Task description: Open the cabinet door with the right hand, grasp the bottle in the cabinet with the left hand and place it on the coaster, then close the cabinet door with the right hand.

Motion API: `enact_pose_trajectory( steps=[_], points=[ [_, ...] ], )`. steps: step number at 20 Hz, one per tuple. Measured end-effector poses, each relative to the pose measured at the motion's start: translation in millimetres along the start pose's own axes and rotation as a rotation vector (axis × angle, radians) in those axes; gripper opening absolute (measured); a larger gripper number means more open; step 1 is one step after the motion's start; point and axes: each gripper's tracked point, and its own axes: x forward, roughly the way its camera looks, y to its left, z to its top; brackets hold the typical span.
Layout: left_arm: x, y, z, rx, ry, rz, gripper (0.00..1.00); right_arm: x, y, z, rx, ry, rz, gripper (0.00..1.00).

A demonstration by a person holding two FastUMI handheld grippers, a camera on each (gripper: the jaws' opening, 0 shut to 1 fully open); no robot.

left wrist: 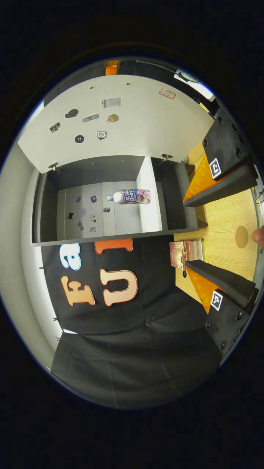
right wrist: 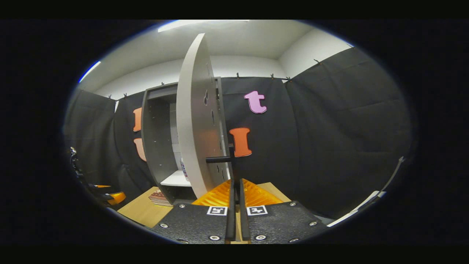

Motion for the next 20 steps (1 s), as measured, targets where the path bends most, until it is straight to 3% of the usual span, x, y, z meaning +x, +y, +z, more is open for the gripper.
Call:
enact_pose_trajectory(
  steps=[6,7,9,11,13,18,20],
  points=[
    [-1,-8,5,-0.008,-0.006,0.010,0.95,-11,-8,-2,0.041,0.003,0.034,0.06],
    [0,-10,8,-0.012,-0.012,0.008,0.95,-14,-12,-1,0.032,-0.004,0.020,0.01],
    [5,-13,18,-0.016,-0.033,0.009,0.95,-18,-8,4,0.040,-0.024,0.011,0.07],
    [16,-18,32,-0.014,-0.071,0.009,0.95,-22,-5,8,0.046,-0.057,0.001,0.00],
    [36,-27,43,-0.014,-0.093,-0.006,0.95,-26,3,16,0.057,-0.100,0.014,0.04],
    [114,-75,61,-0.030,-0.099,-0.096,0.95,-45,33,20,0.093,-0.113,0.070,0.00],
    [145,-88,72,-0.030,-0.121,-0.120,0.96,-42,39,18,0.085,-0.107,0.063,0.12]
  ],
)
